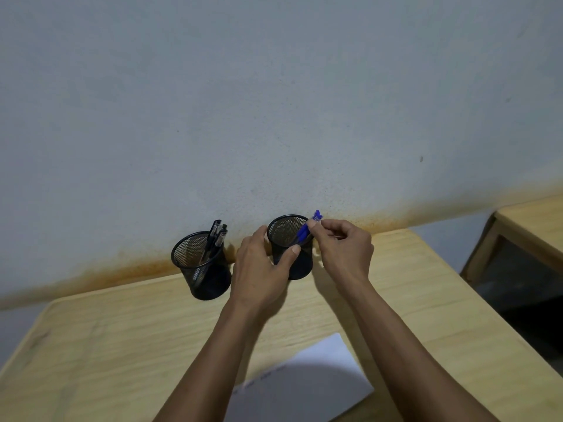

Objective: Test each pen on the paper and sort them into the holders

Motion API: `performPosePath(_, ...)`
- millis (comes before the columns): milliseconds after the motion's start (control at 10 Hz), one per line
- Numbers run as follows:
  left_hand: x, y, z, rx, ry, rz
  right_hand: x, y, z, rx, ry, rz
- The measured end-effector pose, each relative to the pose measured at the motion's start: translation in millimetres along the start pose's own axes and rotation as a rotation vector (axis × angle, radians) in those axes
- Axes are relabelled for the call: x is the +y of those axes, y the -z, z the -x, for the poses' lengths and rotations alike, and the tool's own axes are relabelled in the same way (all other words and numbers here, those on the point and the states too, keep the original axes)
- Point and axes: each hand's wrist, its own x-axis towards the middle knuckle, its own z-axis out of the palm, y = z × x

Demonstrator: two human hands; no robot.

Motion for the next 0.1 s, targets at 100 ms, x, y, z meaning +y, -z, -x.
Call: performPosePath(100, -2.6, 3.9, 4.3, -0.016, 0.072, 0.007, -2.1, 6.1, 4.3, 0.019, 0.0, -0.01)
